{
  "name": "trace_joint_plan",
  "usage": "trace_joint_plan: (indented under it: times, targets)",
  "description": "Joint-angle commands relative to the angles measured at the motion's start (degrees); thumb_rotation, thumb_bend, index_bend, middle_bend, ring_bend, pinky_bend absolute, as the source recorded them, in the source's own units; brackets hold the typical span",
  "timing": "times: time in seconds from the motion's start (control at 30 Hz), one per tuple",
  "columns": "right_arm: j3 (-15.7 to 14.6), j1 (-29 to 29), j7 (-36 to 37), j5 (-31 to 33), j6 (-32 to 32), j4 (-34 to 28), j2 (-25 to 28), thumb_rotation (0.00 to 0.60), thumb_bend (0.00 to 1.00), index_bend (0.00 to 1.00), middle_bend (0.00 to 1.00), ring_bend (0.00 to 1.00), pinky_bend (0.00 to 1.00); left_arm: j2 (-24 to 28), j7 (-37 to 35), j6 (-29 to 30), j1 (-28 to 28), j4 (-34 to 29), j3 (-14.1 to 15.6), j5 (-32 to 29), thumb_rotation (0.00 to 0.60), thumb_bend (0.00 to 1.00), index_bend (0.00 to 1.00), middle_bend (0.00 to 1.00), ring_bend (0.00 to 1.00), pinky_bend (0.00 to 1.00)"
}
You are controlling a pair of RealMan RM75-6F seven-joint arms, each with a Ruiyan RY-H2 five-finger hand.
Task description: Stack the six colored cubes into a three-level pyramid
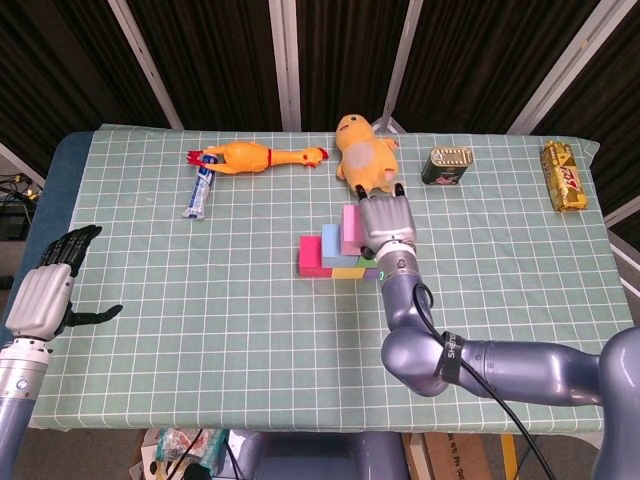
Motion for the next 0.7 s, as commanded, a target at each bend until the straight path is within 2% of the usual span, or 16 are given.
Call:
trace_joint_plan:
  times: [0.03,0.7]
  targets:
    - [-0.10,-0.21,-0.16,-0.28,-0.20,0.23,-0.03,0.600,0.31,0.00,0.48,0.38,0.07,-0.04,0.09,-0.01,-0.01,0.01,0.02,0.03,0.600,0.11,0.00,0.03,0.00,0.05]
    - [0.35,-0.92,-1.04,-0.08,-1.01,0.97,0.08,0.600,0.31,0.00,0.48,0.38,0.07,-0.39,0.60,-0.07,-0.06,0.30,-0.07,-0.37,0.600,0.11,0.00,0.03,0.00,0.05]
